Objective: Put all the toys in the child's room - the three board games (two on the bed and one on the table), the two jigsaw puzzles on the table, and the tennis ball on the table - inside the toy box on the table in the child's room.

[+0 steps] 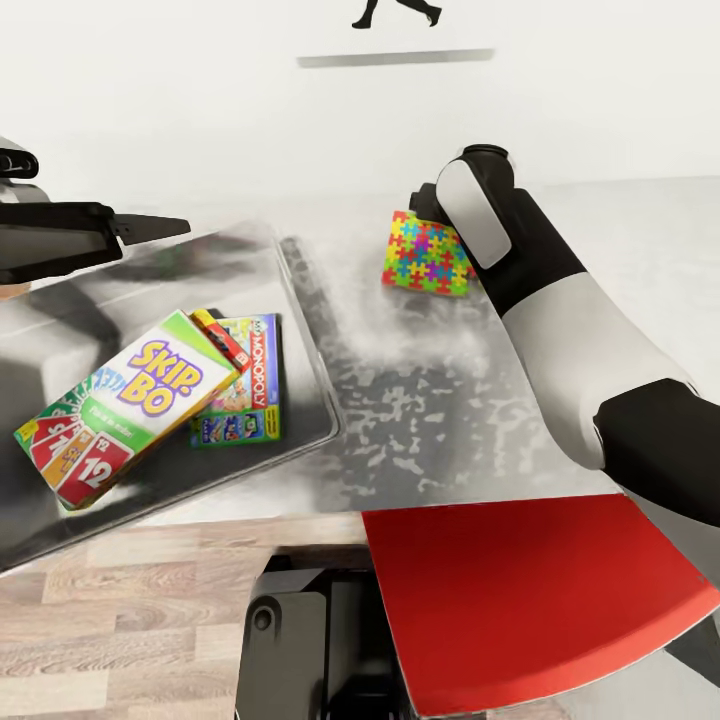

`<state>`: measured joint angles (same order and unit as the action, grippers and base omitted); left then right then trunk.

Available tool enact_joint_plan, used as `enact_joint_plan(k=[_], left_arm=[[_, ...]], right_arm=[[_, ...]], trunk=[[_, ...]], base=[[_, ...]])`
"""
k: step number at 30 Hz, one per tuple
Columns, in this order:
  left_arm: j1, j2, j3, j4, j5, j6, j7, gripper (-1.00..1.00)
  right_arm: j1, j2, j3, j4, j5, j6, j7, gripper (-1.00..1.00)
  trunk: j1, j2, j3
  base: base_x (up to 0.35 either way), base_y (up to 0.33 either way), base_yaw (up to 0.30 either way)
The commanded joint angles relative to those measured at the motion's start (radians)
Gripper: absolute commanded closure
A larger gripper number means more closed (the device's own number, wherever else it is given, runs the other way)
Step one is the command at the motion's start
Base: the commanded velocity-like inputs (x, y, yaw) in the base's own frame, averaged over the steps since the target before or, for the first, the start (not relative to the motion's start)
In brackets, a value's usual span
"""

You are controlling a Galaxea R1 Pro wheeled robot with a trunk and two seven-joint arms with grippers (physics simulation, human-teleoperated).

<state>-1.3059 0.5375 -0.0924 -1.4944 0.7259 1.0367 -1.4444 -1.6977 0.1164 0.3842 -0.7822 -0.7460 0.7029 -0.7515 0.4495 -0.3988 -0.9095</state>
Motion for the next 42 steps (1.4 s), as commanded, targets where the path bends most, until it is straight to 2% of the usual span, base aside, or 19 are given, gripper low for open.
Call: enact_joint_plan(k=[1, 9, 31, 33, 38, 42], left_arm=[[-0.001, 0.001, -0.002, 0.0, 0.003, 0.011, -0.002, -1.0], [-0.001, 0.001, -0.001, 0.0, 0.003, 0.011, -0.002, -1.0], [-0.001, 0.004, 0.003, 0.0, 0.002, 0.011, -0.002, -1.0], [-0.001, 0.013, 0.006, 0.0, 0.002, 0.011, -0.002, -1.0], [-0.002, 0.059, 0.013, 0.0, 0.005, 0.011, -0.002, -1.0], [-0.003, 0.072, 0.014, -0.001, 0.007, 0.011, -0.002, -1.0]], right_arm=[[0.0, -0.001, 0.002, 0.021, -0.024, -0.002, -0.009, -1.0], [0.0, -0.001, 0.002, 0.021, -0.024, -0.002, -0.009, -1.0], [0.0, -0.002, 0.002, 0.021, -0.024, 0.0, -0.009, -1.0], [0.0, -0.002, 0.002, 0.021, -0.024, 0.0, -0.009, -1.0], [0.0, -0.003, 0.002, 0.021, -0.024, 0.0, -0.009, -1.0], [0.0, -0.003, 0.003, 0.022, -0.024, 0.0, -0.009, -1.0]], trunk=[[0.001, -0.001, -0.001], [0.001, -0.001, -0.001], [0.001, -0.001, -0.001], [0.001, -0.001, -0.001], [0.001, -0.001, -0.001], [0.001, -0.001, -0.001]], base=[[-0.196, 0.0, 0.0], [-0.2, 0.0, 0.0], [-0.096, 0.0, 0.0], [-0.014, 0.0, 0.0], [-0.003, 0.0, 0.0], [-0.041, 0.0, 0.0]])
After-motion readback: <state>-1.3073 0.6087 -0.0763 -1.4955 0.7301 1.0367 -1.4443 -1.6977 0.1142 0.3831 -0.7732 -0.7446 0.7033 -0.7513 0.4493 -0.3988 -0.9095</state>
